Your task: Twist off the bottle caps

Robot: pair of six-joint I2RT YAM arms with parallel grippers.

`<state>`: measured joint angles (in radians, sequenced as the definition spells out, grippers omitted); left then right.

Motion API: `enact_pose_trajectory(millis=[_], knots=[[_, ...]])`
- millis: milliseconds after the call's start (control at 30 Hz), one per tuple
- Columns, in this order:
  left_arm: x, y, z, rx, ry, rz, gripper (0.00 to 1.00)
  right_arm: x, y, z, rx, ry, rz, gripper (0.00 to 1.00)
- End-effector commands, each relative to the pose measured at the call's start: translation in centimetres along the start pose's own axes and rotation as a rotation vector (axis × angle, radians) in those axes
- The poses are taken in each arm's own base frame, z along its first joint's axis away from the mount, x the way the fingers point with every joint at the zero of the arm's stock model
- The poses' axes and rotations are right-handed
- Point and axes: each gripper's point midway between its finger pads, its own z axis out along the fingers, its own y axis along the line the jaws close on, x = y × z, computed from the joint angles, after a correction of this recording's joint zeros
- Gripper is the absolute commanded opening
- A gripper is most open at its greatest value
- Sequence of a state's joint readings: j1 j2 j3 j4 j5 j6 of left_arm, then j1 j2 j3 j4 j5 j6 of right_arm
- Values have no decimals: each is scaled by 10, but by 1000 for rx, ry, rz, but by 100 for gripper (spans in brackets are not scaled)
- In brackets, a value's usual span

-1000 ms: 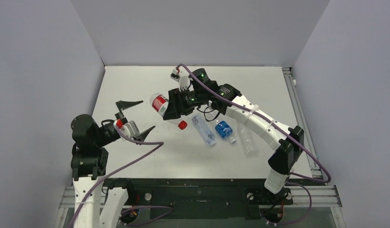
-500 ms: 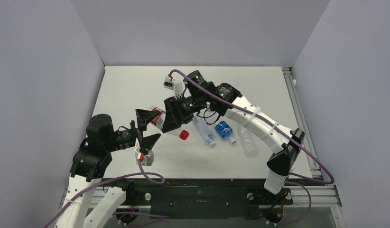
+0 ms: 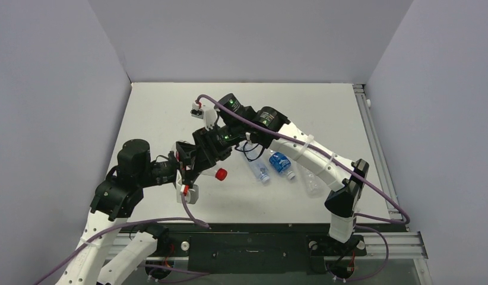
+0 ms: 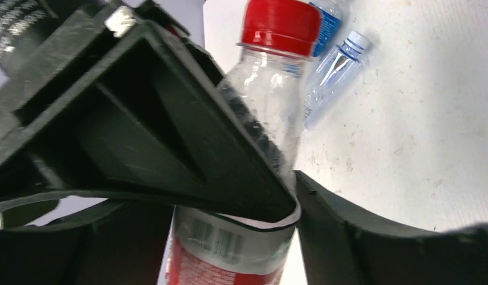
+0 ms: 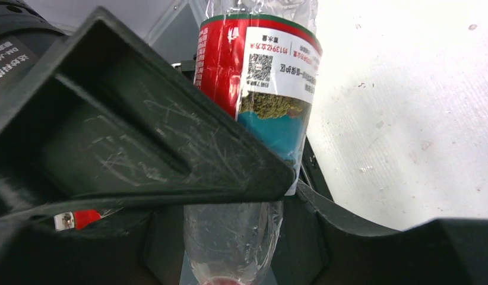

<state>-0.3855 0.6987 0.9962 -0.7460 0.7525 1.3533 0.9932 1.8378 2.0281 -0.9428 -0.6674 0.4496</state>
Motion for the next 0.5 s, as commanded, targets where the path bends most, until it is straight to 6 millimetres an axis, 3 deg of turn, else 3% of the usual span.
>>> enact_pose_trajectory(millis=[0, 67, 133, 300, 467], knots=[[0, 20, -7, -64, 44, 19, 59, -15, 9, -13, 21, -65, -34, 48], [0, 24, -9, -94, 49, 3, 38, -15, 8, -15, 36, -69, -38, 50], [-1, 30, -10, -143, 48, -19, 30, -15, 6, -19, 54, -75, -46, 55], [1, 39, -14, -227, 56, -48, 29, -29, -3, -41, 125, -150, -56, 78], [10, 36, -14, -283, 64, -243, 29, -71, -20, -102, 339, -397, -63, 83]])
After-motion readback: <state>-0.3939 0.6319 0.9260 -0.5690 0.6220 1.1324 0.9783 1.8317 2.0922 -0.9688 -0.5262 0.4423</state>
